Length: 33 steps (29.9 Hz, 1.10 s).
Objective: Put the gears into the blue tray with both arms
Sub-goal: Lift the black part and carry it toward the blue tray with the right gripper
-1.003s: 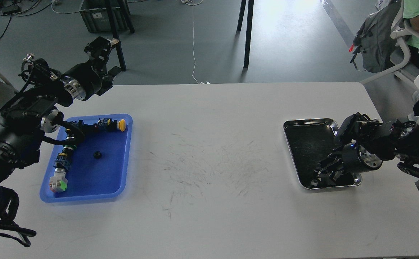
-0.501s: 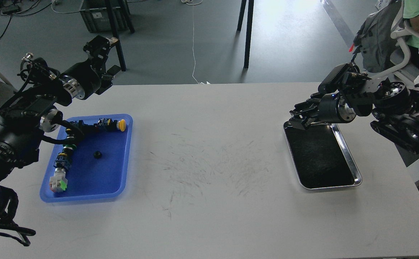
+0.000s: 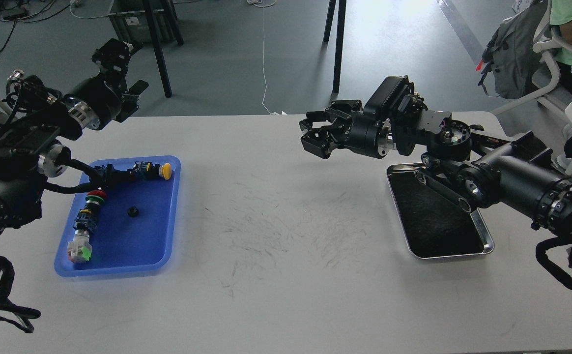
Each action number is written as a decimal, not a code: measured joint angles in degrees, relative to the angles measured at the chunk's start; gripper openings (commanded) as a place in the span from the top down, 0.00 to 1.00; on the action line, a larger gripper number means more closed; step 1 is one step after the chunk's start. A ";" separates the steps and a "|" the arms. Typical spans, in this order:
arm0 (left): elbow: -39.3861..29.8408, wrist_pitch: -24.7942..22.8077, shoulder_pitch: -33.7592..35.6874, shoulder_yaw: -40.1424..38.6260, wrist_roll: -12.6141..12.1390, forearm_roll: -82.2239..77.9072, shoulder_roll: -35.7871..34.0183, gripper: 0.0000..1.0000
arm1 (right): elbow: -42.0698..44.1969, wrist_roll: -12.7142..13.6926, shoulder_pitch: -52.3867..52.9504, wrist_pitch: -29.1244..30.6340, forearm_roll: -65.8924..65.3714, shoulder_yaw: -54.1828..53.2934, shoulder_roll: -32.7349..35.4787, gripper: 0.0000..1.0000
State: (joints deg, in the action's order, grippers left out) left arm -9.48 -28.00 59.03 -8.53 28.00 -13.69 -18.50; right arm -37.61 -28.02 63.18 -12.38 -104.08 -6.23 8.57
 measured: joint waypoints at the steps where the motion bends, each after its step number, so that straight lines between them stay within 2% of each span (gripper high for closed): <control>1: 0.00 0.00 0.00 0.00 0.00 0.04 -0.18 0.01 | -0.03 0.01 -0.49 -0.83 0.08 -0.26 -0.59 0.98; 9: -0.18 0.00 -0.01 -1.29 0.00 0.30 -1.45 0.01 | -1.12 0.00 -5.54 -7.23 0.19 -0.49 -7.25 0.98; 24: -0.36 0.00 0.12 -1.67 0.00 0.34 -3.01 0.01 | -2.52 0.02 -11.64 -7.86 0.16 0.78 -8.58 0.98; 33: -0.21 0.00 0.34 -3.22 0.00 1.66 -4.94 0.02 | -4.24 0.02 -12.75 -8.58 0.06 6.40 -8.58 0.98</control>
State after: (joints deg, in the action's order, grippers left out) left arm -9.70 -28.00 59.37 -11.75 28.00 -12.03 -23.44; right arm -41.85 -28.00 50.44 -20.96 -104.02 0.17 0.00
